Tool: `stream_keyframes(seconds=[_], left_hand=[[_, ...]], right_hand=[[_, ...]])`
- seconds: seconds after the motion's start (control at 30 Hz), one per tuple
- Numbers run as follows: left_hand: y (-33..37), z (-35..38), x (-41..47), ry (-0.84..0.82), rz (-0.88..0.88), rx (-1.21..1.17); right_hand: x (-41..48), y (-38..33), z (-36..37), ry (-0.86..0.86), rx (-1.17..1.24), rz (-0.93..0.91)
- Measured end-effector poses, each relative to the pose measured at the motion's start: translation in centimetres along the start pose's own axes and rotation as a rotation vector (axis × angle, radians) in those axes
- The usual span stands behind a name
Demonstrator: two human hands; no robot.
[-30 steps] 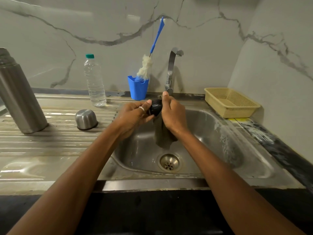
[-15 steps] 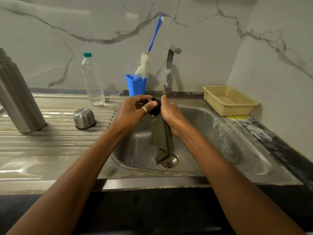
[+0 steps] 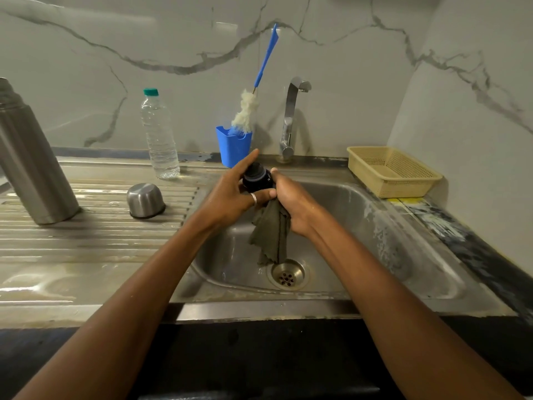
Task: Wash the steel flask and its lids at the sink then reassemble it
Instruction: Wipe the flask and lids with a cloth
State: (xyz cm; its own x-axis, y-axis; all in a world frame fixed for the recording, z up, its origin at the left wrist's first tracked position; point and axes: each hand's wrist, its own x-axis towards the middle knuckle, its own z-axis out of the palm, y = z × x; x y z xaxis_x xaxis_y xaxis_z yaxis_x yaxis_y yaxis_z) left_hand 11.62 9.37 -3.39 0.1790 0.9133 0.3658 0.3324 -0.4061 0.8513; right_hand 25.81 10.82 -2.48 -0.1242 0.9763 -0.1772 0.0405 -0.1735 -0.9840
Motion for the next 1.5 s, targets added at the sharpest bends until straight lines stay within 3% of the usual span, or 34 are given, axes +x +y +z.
stream_keyframes(seconds=[0.17, 0.33, 0.43, 0.57, 0.73, 0.87, 1.0, 1.17, 1.37, 1.5], left_hand=[[-0.5, -0.1, 0.0, 0.056, -0.111, -0.021], [-1.9, -0.5, 0.5, 0.156, -0.037, 0.239], [-2.2, -0.6, 0.6, 0.15, 0.003, 0.269], [-2.4, -0.8, 0.8, 0.152, 0.038, 0.277], [-2.9, -1.6, 0.8, 0.184, 0.019, 0.275], [-2.6, -1.4, 0.9, 0.131, 0.041, 0.306], [-2.4, -1.7, 1.0, 0.144, 0.034, 0.275], [-1.9, -1.3, 0.8, 0.054, 0.065, 0.324], [-2.0, -1.8, 0.8, 0.115, 0.043, 0.372], [-1.9, -1.6, 1.2, 0.127, 0.044, 0.4]], right_hand=[[-0.5, -0.4, -0.2, 0.034, -0.284, -0.055], [-0.6, -1.5, -1.1, 0.226, -0.556, -0.367], [-0.5, -1.7, -1.2, 0.276, -0.668, -0.599], [-0.6, -1.5, -0.8, 0.283, -0.746, -0.747], [-0.5, -1.6, -1.3, 0.143, -0.825, -0.714], [-0.5, -1.4, -0.8, 0.255, -0.788, -0.809], [-0.7, -1.4, -0.9, 0.229, -0.761, -0.812], [-0.3, -1.1, -0.4, 0.37, -0.799, -0.84], [-0.7, -0.6, -0.8, 0.268, -0.784, -0.82], [-0.4, -0.2, -0.3, 0.277, -0.812, -0.988]])
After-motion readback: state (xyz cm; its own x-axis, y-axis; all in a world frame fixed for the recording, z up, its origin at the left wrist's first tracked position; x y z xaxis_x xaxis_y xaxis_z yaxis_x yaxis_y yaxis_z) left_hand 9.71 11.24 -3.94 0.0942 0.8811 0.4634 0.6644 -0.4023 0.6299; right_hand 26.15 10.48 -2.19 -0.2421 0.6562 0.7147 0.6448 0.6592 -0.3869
